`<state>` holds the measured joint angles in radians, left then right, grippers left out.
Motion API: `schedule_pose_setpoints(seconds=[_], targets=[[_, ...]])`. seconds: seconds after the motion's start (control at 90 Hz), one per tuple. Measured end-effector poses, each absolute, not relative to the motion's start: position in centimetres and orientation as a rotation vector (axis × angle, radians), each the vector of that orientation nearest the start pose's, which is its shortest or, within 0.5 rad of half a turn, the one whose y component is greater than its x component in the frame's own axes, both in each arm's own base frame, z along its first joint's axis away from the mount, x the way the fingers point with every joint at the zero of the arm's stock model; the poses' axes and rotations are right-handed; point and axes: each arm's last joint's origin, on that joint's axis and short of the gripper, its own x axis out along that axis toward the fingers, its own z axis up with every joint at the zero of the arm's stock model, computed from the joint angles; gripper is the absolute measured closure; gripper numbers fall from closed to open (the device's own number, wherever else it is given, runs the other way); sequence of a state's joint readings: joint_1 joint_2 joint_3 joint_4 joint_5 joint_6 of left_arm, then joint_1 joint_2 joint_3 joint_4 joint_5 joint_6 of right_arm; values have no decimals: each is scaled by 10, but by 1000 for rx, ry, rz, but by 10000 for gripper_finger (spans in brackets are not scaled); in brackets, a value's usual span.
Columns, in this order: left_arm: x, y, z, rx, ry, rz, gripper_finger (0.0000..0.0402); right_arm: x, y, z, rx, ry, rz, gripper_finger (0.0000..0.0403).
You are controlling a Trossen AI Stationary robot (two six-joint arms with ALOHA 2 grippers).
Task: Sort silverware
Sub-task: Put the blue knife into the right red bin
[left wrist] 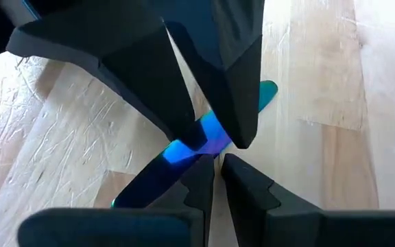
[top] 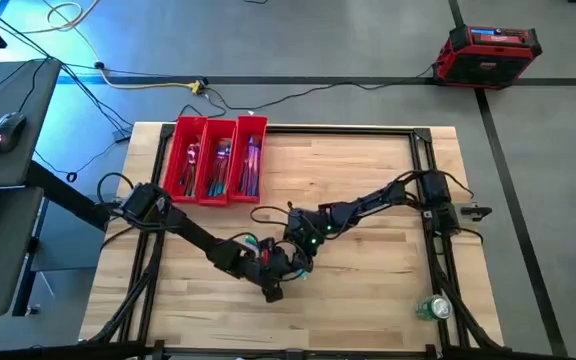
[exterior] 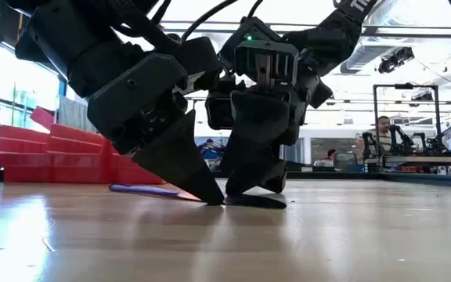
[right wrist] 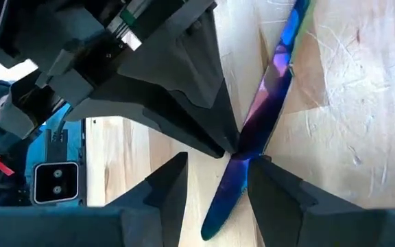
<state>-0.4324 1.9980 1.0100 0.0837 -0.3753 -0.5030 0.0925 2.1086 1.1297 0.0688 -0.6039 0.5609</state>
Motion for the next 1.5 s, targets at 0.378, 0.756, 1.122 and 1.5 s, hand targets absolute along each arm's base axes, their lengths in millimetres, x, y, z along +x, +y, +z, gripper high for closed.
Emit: schedule_pose_setpoints(seconds=[0.378,0.756,1.122,1.5], targets=[[343,-147,98,-115,813,155,378,396,53,89,723,1037,417,270],[344,-147,98,-118,804,151,378,398,54,90,694,1015,471,270],[344,-147,99,-117,800,147,378,396,58,88,651,1034,420,277],[344,-148,99,-119,801,140,378,397,60,91,668,1008,499,313]])
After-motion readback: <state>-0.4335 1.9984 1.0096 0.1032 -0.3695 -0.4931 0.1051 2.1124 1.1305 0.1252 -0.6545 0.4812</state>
